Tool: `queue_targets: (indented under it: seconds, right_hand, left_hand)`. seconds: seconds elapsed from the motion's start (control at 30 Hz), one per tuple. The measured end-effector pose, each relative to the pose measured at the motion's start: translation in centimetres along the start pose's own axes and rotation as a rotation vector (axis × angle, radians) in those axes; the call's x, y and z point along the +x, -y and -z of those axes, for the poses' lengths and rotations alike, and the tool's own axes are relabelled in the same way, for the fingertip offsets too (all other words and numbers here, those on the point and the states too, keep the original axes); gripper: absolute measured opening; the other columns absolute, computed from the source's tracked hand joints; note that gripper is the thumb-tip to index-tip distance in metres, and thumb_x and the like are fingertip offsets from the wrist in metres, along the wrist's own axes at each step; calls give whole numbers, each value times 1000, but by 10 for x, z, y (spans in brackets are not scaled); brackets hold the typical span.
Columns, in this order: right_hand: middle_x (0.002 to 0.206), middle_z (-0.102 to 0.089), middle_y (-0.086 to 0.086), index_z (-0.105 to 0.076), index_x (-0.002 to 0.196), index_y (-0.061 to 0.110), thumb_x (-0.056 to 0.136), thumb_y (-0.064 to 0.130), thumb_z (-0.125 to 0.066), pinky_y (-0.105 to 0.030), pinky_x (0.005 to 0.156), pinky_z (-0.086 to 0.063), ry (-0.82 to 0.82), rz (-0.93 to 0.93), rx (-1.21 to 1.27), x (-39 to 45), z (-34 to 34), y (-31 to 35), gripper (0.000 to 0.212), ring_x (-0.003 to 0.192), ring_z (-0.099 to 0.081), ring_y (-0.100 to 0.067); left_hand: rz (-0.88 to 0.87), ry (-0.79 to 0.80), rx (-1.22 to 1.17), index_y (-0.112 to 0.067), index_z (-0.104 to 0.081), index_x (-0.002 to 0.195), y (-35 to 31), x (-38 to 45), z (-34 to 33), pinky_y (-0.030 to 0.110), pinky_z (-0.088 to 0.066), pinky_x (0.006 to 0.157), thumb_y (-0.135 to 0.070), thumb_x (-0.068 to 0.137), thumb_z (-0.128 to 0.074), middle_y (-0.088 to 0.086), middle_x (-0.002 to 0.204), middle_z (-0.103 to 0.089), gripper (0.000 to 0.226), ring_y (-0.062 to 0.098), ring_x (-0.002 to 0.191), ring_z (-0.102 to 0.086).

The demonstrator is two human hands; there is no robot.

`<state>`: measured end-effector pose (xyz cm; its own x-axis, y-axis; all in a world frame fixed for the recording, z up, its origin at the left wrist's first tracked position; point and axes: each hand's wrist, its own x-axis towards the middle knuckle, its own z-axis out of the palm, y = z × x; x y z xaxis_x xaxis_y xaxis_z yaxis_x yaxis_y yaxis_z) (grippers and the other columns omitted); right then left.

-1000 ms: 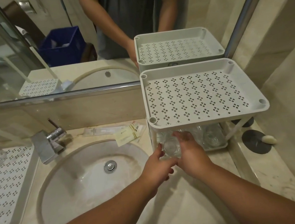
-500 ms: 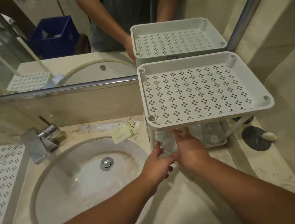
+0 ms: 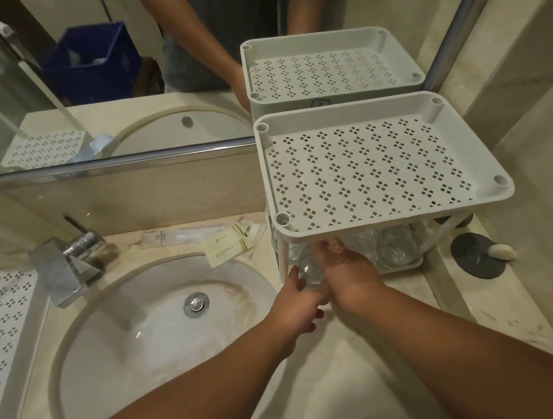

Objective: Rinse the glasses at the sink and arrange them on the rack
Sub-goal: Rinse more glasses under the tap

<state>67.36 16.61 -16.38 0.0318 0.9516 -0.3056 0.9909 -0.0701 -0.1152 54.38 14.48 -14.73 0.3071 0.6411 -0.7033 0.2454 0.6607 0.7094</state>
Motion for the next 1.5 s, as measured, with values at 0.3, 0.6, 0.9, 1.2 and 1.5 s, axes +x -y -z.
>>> queue_targets:
  seconds: [0.3,0.6,0.9,1.2,1.5]
  right_hand:
    - [145,-36,-7,-21,151,26,91,9,-53,-39,91,-48,4,6,-54,1,-2,3,70,128,-44,-27]
    - [156,-21,-8,-15,155,31,89,13,-63,-35,101,-44,-25,-79,93,-24,2,16,83,139,-33,-24]
    - [132,-46,2,-49,130,26,86,29,-68,-31,73,-48,-246,-16,388,-84,-3,59,48,105,-60,-21]
    - [136,-38,10,-44,131,32,88,32,-67,-32,75,-51,-208,193,457,-90,-3,146,48,86,-63,-15]
    - [163,-14,10,-47,126,30,89,28,-64,-36,78,-53,-208,373,454,-75,24,284,40,79,-67,-18]
  left_hand:
    - [-9,-1,80,-37,-1,158,1,1,5,28,-46,63,-13,85,-59,-15,144,-38,97,16,79,-57]
    - [-26,-62,88,-23,-35,151,7,-20,28,25,-43,57,-13,88,-60,6,116,-56,68,17,77,-57]
    - [-75,-213,1,-24,-46,140,24,-61,67,29,-51,69,-17,90,-61,-2,113,-58,53,20,84,-66]
    - [-171,-421,-64,-28,-48,138,32,-114,145,35,-61,75,-19,89,-61,-8,117,-56,51,19,85,-73]
    - [-329,-473,-39,-33,-46,139,13,-184,261,43,-61,79,-22,88,-64,-6,129,-45,56,24,89,-72]
